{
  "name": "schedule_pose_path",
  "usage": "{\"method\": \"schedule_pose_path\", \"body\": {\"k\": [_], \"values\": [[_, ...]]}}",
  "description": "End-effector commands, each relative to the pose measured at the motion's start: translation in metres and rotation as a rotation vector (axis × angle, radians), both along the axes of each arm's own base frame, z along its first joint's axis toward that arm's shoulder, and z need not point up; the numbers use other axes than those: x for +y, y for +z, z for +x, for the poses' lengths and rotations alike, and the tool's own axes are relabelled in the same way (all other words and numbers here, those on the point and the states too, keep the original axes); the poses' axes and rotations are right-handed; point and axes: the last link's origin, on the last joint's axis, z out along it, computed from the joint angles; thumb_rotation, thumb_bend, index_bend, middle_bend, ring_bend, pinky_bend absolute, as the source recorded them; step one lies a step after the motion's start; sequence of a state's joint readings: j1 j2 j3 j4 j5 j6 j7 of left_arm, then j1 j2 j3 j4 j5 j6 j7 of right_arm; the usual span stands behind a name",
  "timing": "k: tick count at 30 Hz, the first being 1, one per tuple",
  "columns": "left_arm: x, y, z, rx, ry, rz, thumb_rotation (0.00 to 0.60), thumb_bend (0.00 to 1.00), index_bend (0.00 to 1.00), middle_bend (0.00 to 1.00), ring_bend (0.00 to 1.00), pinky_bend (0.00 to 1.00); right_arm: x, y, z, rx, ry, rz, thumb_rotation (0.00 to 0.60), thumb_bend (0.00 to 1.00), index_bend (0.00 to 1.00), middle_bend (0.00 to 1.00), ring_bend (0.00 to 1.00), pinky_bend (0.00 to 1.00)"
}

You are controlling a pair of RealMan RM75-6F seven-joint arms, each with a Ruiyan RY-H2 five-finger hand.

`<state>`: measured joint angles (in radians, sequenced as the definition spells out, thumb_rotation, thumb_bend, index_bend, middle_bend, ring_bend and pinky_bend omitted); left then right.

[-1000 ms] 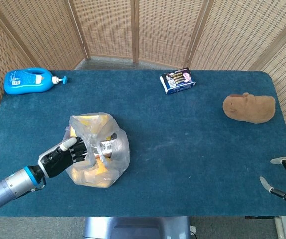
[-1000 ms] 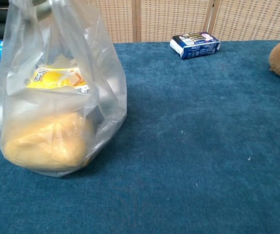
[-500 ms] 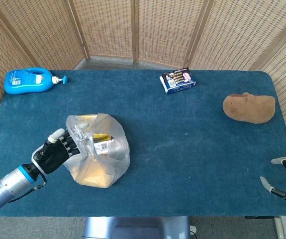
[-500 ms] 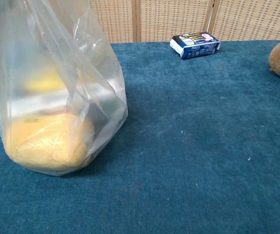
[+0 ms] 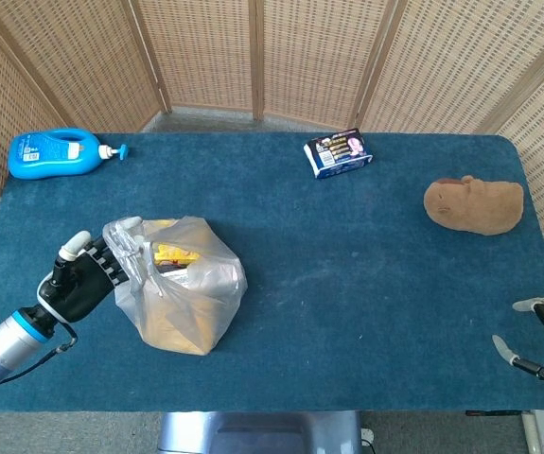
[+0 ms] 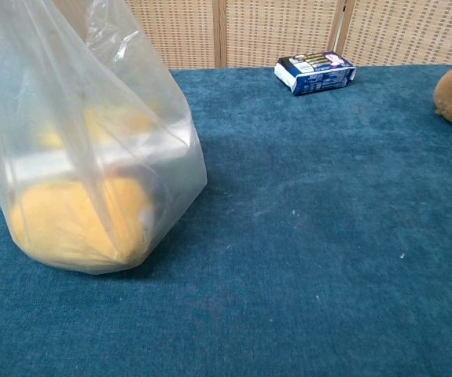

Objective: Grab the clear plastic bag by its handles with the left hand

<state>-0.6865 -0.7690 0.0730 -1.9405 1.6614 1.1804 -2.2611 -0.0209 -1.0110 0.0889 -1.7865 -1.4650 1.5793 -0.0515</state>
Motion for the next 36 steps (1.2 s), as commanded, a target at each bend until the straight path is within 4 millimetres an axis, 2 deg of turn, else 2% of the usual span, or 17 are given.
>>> {"method": "schedule_pose_path", "body": {"k": [1, 8, 14, 21, 28, 36], "values": [[0.0, 0.001, -0.001, 0.006, -0.007, 0.005, 0.205, 0.31, 0.19, 0.38, 0.35, 0.48, 0.001, 0.0, 0.0, 0.0, -0.001, 0.0, 0.409, 0.28, 0.37, 0.37, 0.28, 0.2], [-0.001, -0.012, -0.008, 0.134, -0.031, -0.05, 0.207, 0.31, 0.19, 0.38, 0.35, 0.44, 0.001, 0.0, -0.001, 0.001, -0.007, 0.002, 0.408, 0.28, 0.37, 0.37, 0.28, 0.2], [-0.002, -0.011, -0.017, 0.247, -0.068, -0.025, 0.207, 0.31, 0.19, 0.38, 0.35, 0.37, 0.001, 0.0, 0.0, 0.002, -0.007, 0.004, 0.409, 0.28, 0.37, 0.37, 0.28, 0.2], [-0.003, -0.004, -0.023, 0.342, -0.099, 0.011, 0.202, 0.32, 0.19, 0.38, 0.35, 0.35, 0.0, 0.0, -0.001, 0.003, -0.01, 0.004, 0.407, 0.28, 0.37, 0.37, 0.28, 0.2], [-0.01, 0.005, -0.031, 0.41, -0.156, 0.048, 0.202, 0.45, 0.19, 0.36, 0.32, 0.35, -0.001, -0.001, 0.001, 0.007, -0.006, 0.007, 0.408, 0.28, 0.37, 0.37, 0.28, 0.2], [-0.013, 0.007, -0.035, 0.46, -0.226, 0.036, 0.197, 0.46, 0.22, 0.31, 0.27, 0.31, -0.002, -0.002, 0.002, 0.007, -0.005, 0.008, 0.408, 0.28, 0.37, 0.37, 0.28, 0.2]]}}
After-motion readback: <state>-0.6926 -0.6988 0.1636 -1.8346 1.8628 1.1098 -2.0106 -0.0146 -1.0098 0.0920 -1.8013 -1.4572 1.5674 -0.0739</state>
